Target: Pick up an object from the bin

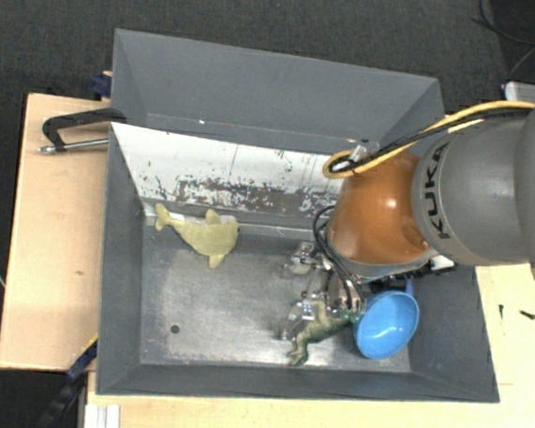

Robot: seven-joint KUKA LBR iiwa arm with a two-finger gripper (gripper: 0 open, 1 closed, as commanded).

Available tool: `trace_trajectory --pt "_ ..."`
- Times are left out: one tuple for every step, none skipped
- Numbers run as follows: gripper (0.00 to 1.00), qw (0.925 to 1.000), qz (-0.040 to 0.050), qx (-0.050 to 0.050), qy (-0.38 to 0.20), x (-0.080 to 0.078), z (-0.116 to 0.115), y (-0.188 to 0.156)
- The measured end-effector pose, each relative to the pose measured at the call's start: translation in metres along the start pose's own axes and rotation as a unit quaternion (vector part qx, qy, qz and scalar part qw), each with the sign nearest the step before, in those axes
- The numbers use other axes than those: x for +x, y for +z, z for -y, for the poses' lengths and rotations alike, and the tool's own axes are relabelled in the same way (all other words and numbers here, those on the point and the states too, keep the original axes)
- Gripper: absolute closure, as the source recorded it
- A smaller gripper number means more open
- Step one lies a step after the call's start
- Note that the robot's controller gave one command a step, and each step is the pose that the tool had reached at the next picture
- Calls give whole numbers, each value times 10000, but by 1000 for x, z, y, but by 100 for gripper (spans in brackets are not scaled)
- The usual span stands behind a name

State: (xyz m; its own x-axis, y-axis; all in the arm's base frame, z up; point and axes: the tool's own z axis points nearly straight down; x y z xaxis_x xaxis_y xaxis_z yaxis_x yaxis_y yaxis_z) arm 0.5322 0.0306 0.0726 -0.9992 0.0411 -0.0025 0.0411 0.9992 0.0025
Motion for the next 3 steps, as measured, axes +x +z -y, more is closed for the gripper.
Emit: trace_trajectory --pt "0 9992 21 4 -389 20 54 0" --pt "100 9992 60 1 -391 17 52 -2" --pt "100 9760 47 22 -2177 7 74 -156"
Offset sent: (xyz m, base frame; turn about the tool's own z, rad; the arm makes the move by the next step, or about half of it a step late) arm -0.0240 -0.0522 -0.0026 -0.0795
